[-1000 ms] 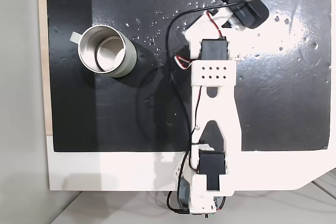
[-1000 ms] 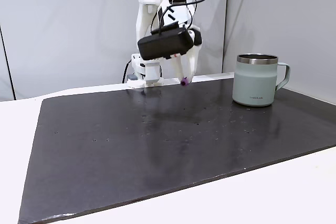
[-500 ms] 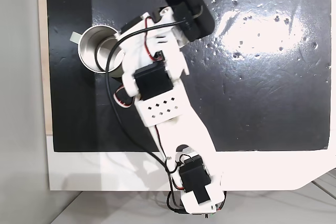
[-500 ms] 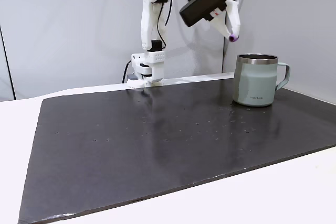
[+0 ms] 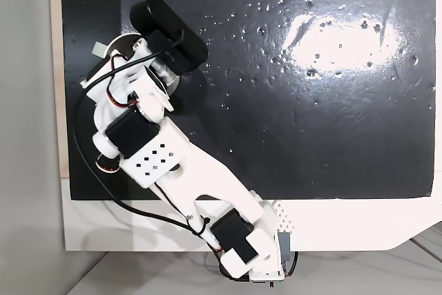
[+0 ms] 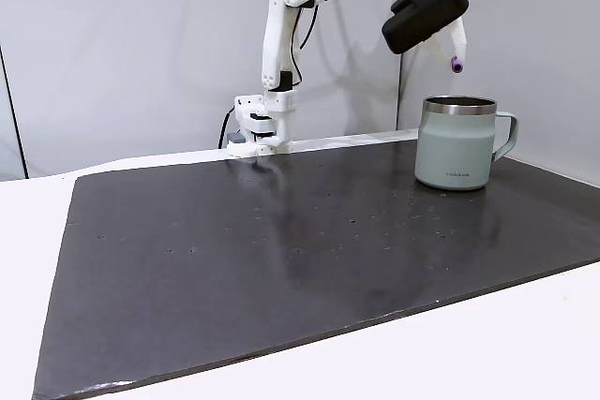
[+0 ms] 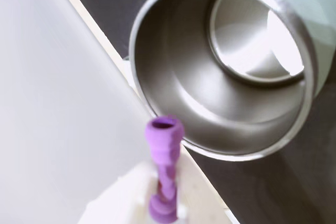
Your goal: Grasp a pengrip and put it in the cup.
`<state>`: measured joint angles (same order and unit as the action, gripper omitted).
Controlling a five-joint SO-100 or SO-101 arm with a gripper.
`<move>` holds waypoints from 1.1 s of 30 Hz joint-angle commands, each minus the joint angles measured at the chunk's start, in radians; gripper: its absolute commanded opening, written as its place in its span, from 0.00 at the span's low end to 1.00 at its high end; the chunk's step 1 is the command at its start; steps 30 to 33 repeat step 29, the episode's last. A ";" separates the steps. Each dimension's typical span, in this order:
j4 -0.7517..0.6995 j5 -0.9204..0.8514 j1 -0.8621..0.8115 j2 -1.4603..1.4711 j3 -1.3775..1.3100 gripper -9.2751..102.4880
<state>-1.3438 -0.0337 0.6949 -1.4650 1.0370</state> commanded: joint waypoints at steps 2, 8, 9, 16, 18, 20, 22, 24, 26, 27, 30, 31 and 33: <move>-0.023 0.032 0.002 -0.015 -0.055 0.15; -0.057 0.064 -0.011 -0.025 -0.077 0.32; -0.064 0.069 -0.009 -0.025 -0.083 0.32; -0.092 0.089 -0.014 -0.028 -0.095 0.32; -0.092 0.089 -0.015 -0.029 -0.091 0.32; -0.092 0.089 -0.015 -0.032 -0.087 0.31; -0.094 0.091 -0.015 -0.034 -0.086 0.31; -0.094 0.091 -0.015 -0.035 -0.087 0.31; -0.094 0.091 -0.015 -0.037 -0.091 0.31; -0.094 0.091 -0.015 -0.037 -0.091 0.31; -0.094 0.091 -0.015 -0.037 -0.091 0.31; -0.094 0.091 -0.015 -0.037 -0.091 0.31; -0.094 0.091 -0.015 -0.037 -0.091 0.31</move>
